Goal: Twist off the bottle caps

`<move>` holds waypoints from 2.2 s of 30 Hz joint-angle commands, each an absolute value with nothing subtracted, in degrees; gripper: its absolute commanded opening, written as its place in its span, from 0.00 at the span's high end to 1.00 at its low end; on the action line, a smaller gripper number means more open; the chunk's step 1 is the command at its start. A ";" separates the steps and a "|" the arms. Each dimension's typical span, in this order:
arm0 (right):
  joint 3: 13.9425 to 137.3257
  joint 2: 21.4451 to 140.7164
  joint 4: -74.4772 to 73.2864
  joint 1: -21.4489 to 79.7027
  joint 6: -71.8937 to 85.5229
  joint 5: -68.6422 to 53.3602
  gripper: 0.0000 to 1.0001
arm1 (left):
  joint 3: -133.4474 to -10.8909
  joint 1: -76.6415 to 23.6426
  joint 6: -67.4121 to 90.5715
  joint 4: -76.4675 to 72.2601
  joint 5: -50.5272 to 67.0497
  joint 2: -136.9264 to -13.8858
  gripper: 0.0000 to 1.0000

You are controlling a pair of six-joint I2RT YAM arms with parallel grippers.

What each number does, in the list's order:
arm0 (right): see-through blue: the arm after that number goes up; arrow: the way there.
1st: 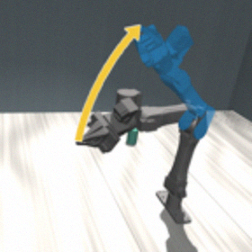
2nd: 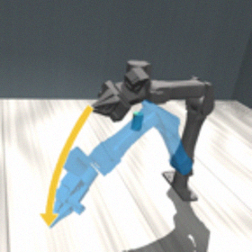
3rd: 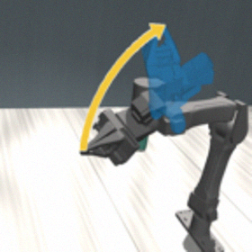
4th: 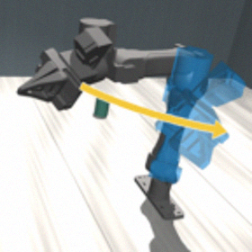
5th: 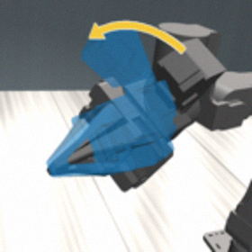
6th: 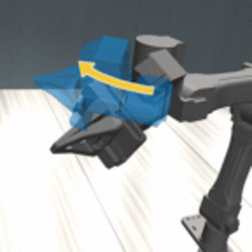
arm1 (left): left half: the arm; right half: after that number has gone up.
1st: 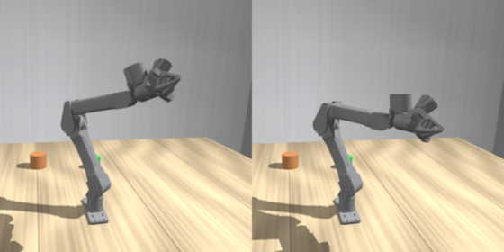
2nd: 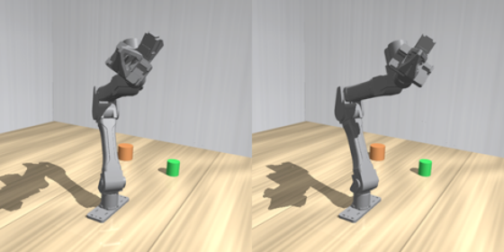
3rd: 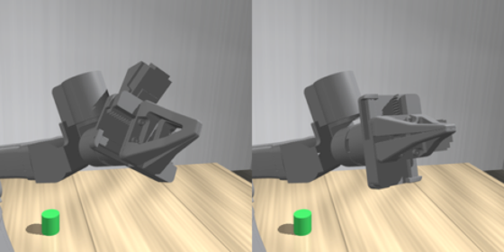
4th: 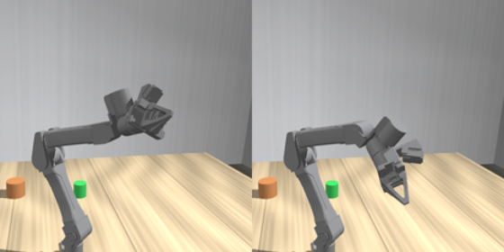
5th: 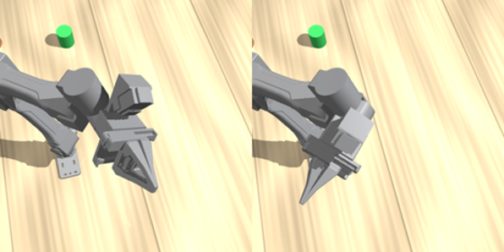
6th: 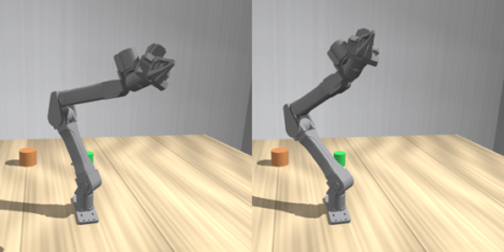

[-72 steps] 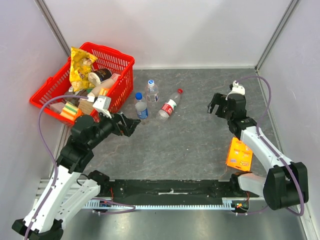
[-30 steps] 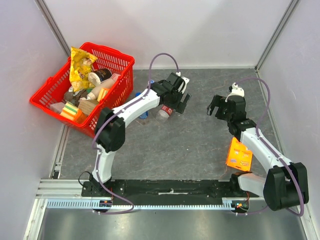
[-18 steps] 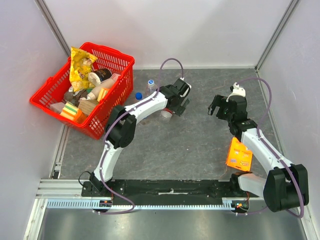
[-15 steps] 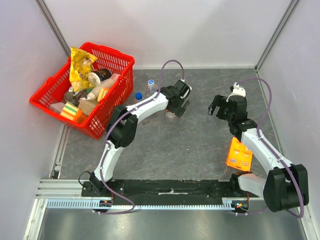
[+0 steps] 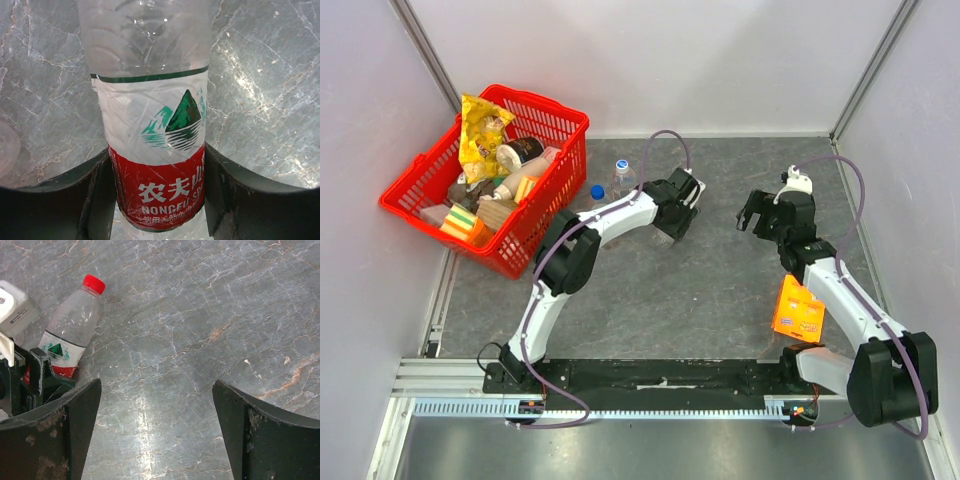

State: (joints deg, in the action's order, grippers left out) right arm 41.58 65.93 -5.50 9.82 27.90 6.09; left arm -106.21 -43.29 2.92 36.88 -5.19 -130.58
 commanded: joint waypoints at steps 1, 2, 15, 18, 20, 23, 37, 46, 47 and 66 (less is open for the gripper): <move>42.97 63.11 -6.50 9.23 27.42 5.98 0.02 | -101.88 -45.09 5.10 33.05 -2.55 -124.82 0.46; 43.33 62.76 -6.85 9.23 27.25 5.98 0.02 | -100.47 -45.17 5.27 32.52 -2.46 -122.63 0.47; 56.42 63.36 -10.90 9.14 28.65 -11.31 0.02 | -92.82 -45.18 3.87 40.95 -1.84 -96.70 0.47; 58.35 64.07 -10.37 9.14 30.40 -16.25 0.02 | -87.91 -45.18 4.31 41.66 -0.53 -88.79 0.46; 59.23 64.34 -9.67 9.14 31.02 -19.40 0.02 | -83.96 -45.09 4.66 42.27 -0.26 -83.79 0.45; 59.59 64.42 -7.22 9.14 31.73 -25.03 0.02 | -77.19 -45.17 7.20 43.07 1.93 -77.19 0.44; 54.14 75.49 17.74 27.42 48.41 -35.50 0.02 | -50.19 -45.00 19.07 33.31 11.25 -52.57 0.44; 53.09 79.63 21.61 29.09 53.78 -37.09 0.28 | -47.81 -45.09 19.25 31.56 12.30 -50.98 0.44; 52.56 79.89 22.67 29.09 54.92 -37.35 0.33 | -47.73 -45.09 19.25 31.29 12.57 -51.06 0.44; 48.52 82.62 27.59 29.09 63.01 -36.91 0.41 | -45.70 -45.17 19.07 29.36 12.83 -51.77 0.44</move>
